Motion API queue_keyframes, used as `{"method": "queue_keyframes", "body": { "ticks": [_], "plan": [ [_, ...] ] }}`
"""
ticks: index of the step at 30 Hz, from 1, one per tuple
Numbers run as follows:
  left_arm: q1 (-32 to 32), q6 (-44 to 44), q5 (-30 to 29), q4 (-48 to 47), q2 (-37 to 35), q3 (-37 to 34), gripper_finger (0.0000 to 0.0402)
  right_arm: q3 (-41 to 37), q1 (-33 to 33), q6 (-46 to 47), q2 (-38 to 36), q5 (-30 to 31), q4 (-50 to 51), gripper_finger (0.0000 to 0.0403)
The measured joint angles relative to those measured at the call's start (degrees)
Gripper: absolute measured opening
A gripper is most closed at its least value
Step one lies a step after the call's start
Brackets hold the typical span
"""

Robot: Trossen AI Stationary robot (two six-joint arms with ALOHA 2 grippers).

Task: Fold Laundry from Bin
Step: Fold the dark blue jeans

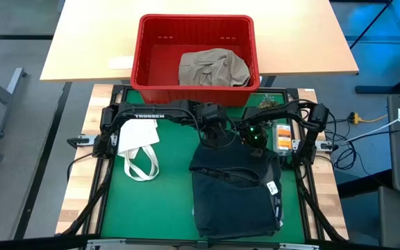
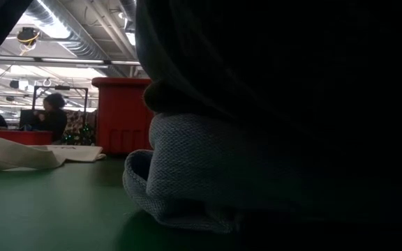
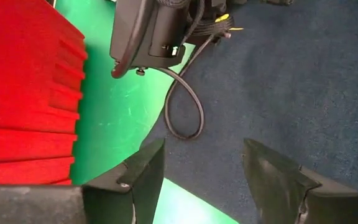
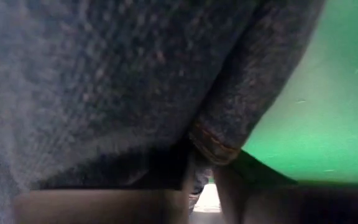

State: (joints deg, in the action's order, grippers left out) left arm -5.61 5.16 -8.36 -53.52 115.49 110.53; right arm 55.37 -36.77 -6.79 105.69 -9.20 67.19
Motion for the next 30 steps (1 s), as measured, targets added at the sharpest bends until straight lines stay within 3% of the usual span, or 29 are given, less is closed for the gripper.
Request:
{"method": "queue_keyframes", "body": {
  "ticks": [3, 10, 30],
  "plan": [
    [0.04, 0.14, -1.72, -0.15, 0.01, -0.01, 0.0206, 0.00, 0.00, 0.00, 0.00, 0.12, -0.01, 0.0012],
    [-1.37, 1.39, -4.79, -3.65, -1.35, 0.00, 0.0206, 0.02, 0.02, 0.00, -2.21, 0.20, 1.54, 0.0010],
    [-5.59, 1.94, -2.48, -1.89, -2.33, 0.01, 0.0206, 0.12, 0.04, 3.93, -26.79, -1.50, 5.30, 0.0005]
  ]
}}
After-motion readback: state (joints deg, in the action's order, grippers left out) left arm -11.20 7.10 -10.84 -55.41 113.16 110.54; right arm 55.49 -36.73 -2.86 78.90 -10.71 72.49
